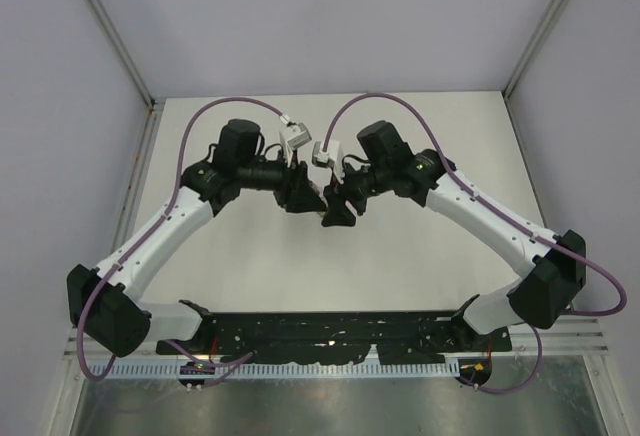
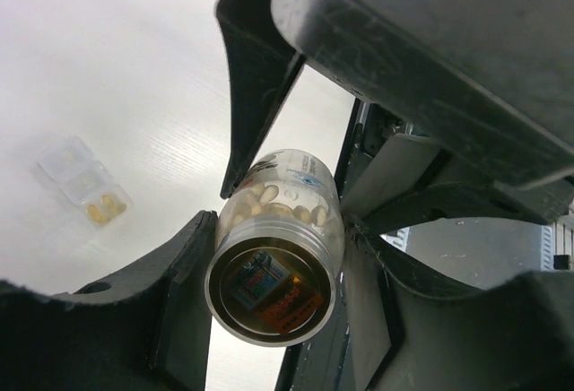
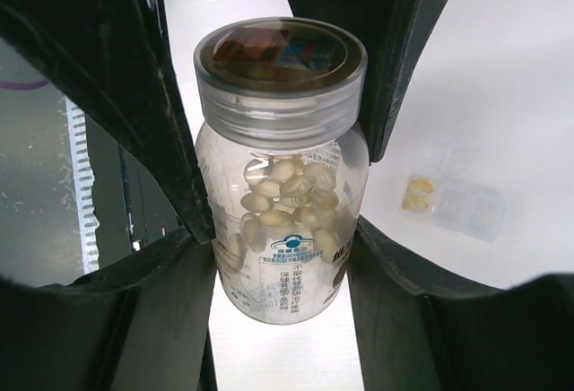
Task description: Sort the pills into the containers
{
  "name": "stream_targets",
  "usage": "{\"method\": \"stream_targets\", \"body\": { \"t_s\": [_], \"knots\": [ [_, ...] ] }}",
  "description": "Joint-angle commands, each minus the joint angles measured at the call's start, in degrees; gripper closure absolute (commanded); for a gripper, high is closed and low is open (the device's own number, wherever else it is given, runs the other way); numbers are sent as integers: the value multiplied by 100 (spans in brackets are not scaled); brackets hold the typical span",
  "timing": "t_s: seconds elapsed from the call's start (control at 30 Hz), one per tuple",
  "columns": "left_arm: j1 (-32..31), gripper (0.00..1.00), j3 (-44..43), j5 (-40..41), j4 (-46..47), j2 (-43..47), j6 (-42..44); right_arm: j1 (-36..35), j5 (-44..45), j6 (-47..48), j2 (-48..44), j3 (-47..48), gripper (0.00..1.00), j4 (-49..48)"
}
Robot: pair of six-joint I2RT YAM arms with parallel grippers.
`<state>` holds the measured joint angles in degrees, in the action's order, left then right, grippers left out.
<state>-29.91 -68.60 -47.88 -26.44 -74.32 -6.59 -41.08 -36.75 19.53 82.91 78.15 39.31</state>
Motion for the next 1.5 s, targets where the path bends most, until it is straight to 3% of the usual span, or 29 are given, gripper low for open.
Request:
{"method": "stream_targets", "body": {
  "t_s": [0.0,0.2,0.27,0.4,0.6,0.77,1.1,1.33,1.47],
  "knots": [
    [73,100,-119,287,-63,14,246,-40,159,15,-372,-80,35,-319],
    [626,100,-5,226,-186,260,360,-23,458,95,-583,-309,13,-380],
    [828,100,4,296,-274,331,421,-5,554,104,-583,-335,10,-389],
    [1083,100,-109,1331,-678,375,641,12,1020,121,-575,-432,7,-476],
    [1330,100,-364,3072,-855,94,633,47,1925,68,-539,-617,6,-775],
    [1339,100,-619,3820,-810,-494,606,188,2189,-10,-680,-1072,6,-1109],
    [1347,100,-1112,4357,-512,-2050,115,566,2199,-98,-1067,-1935,6,-1777],
    [1339,100,-963,4594,-134,-2552,-123,777,1926,-99,-1084,-2067,6,-1839],
    [1339,91,-778,4586,147,-2675,-255,803,1847,-98,-1041,-2067,6,-1839]
  ]
}}
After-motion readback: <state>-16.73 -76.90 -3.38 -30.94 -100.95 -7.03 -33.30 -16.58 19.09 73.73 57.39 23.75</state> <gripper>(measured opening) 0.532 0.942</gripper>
